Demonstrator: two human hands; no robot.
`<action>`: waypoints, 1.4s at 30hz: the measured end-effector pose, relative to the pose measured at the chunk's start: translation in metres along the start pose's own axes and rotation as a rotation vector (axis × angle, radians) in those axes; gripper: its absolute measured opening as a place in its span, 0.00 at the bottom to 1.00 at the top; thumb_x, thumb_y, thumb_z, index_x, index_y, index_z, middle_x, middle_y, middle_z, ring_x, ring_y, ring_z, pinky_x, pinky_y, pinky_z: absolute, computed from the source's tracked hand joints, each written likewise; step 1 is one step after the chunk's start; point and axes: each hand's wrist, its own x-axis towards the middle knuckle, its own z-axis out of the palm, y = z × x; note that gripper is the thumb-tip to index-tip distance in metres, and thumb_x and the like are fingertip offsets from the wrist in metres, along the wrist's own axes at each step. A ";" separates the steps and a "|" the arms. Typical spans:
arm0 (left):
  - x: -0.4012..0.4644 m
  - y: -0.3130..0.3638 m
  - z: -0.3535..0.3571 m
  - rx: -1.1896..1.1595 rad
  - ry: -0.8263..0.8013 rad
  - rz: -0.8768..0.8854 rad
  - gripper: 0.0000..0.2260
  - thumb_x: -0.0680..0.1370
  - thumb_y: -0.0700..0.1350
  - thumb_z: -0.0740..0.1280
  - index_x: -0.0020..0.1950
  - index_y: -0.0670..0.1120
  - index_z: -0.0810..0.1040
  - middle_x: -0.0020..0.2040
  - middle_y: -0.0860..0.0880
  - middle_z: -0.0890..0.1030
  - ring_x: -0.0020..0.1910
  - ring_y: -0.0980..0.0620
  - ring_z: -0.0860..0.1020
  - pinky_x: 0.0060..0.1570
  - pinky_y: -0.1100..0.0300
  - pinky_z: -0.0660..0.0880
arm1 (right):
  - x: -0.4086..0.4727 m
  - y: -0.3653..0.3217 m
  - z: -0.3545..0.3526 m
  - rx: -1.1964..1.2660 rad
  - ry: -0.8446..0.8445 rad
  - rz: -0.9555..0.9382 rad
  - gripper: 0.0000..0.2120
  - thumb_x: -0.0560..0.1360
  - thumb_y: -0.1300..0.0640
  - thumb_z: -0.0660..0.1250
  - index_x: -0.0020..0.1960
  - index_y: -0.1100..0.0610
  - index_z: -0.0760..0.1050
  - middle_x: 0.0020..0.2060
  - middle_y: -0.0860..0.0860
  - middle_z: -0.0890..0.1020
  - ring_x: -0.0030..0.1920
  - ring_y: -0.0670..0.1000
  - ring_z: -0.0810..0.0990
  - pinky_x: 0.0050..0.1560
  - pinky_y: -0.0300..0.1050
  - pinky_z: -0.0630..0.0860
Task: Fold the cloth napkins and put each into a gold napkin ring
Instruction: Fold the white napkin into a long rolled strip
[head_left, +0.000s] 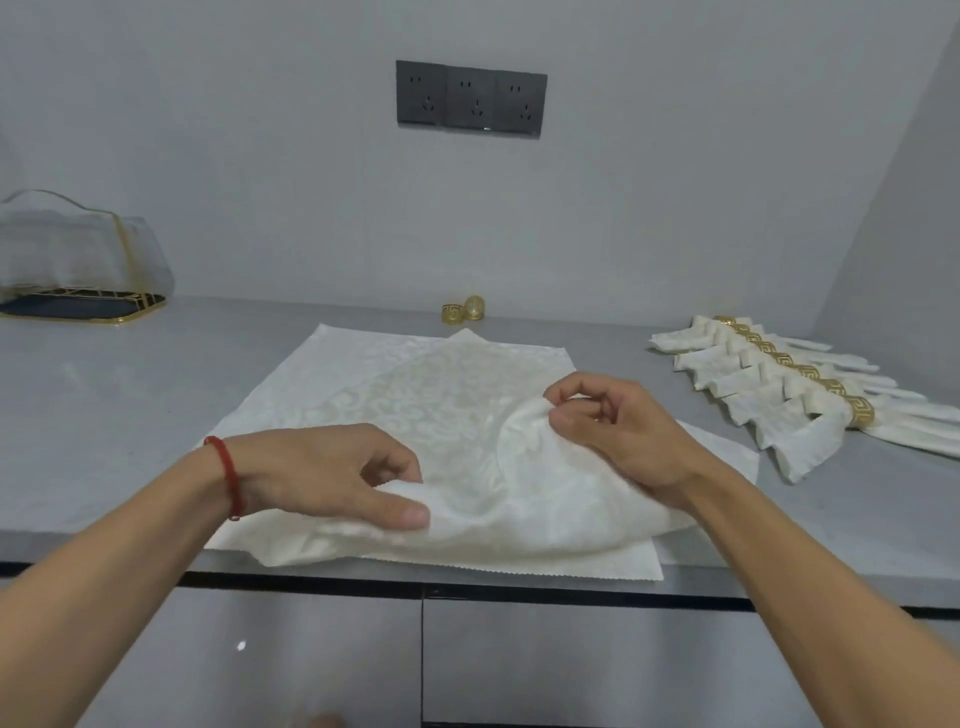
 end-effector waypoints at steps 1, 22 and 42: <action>0.004 -0.003 0.000 -0.113 0.014 0.039 0.12 0.75 0.57 0.73 0.41 0.50 0.78 0.38 0.54 0.76 0.37 0.55 0.71 0.43 0.56 0.70 | 0.010 0.002 -0.003 0.053 0.013 -0.005 0.03 0.79 0.61 0.72 0.52 0.55 0.81 0.39 0.53 0.81 0.39 0.49 0.75 0.43 0.40 0.72; 0.232 -0.102 -0.111 0.710 0.645 -0.536 0.08 0.81 0.47 0.54 0.53 0.47 0.71 0.55 0.45 0.75 0.55 0.42 0.75 0.52 0.51 0.68 | 0.270 0.112 -0.028 -0.673 0.312 0.242 0.11 0.79 0.62 0.61 0.53 0.56 0.82 0.48 0.53 0.83 0.49 0.55 0.81 0.47 0.44 0.77; 0.304 -0.126 -0.095 0.596 0.398 -0.289 0.23 0.84 0.55 0.43 0.81 0.60 0.51 0.82 0.52 0.51 0.80 0.50 0.48 0.76 0.38 0.43 | 0.265 0.136 0.000 -1.177 -0.050 0.126 0.18 0.85 0.50 0.51 0.67 0.52 0.74 0.63 0.53 0.75 0.63 0.58 0.75 0.58 0.56 0.71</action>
